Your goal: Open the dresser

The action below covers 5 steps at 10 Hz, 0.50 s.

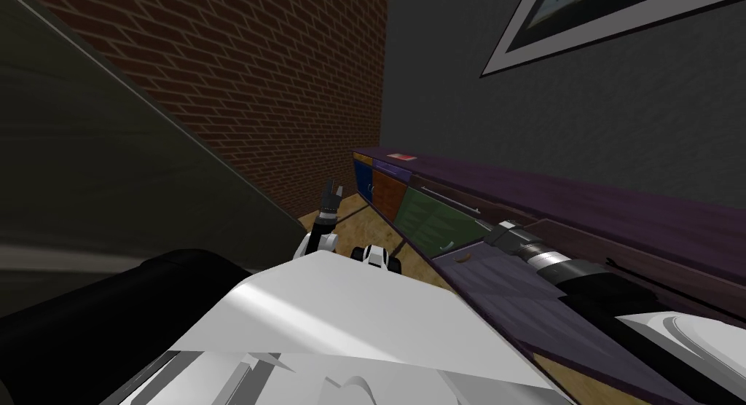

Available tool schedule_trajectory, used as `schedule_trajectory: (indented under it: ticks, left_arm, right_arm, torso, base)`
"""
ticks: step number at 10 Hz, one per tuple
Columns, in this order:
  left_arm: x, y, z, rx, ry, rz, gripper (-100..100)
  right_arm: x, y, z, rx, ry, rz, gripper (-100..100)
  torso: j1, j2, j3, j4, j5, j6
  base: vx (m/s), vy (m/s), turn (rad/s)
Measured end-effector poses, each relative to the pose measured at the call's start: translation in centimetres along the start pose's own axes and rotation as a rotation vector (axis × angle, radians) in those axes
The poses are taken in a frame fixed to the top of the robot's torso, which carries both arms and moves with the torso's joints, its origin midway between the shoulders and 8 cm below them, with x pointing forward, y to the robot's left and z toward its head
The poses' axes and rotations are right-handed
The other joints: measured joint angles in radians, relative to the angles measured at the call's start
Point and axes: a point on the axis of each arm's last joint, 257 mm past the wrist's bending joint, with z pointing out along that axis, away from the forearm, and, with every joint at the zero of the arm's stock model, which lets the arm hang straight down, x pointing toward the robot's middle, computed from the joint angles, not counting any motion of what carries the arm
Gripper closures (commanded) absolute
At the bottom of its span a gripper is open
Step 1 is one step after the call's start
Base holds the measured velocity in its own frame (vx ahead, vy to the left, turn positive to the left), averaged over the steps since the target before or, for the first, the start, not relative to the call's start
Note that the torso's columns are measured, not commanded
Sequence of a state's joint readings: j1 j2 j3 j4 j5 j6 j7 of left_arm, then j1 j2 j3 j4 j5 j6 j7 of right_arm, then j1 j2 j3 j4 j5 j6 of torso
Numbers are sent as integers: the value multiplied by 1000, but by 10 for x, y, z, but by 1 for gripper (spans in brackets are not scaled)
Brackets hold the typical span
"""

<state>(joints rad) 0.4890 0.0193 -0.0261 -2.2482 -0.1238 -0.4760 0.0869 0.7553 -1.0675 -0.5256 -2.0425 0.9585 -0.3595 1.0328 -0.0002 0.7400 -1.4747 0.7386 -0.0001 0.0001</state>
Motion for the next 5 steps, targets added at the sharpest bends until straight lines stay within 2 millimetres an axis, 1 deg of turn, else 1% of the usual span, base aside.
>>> schedule_trajectory:
  ticks: [1,2,3,4,5]
  left_arm:
    - [0,0,0,0,0,0,0]
    - [0,0,0,0,0,1,0]
    - [0,0,0,-1,0,1,0]
    - [0,0,0,-1,0,1,0]
    - [0,0,0,-1,0,1,0]
  right_arm:
    - [0,0,0,0,-1,0,-100]
    - [2,0,0,0,4,1,-100]
    - [4,0,0,1,8,1,-100]
    - [6,1,0,2,12,1,-100]
    - [8,1,0,2,16,0,-100]
  torso:
    - [-4,-6,-3,-1,-1,0]
    - [-9,-12,-7,-4,-3,-1]
    - [-8,-12,-8,-4,-3,-1]
    - [-4,-8,-5,-3,-1,0]
    - [0,-3,-2,-1,0,0]
  base:
    - [57,-57,50]
    - [102,-111,46]
    - [130,-121,31]
    - [118,-126,42]
    - [51,-61,16]
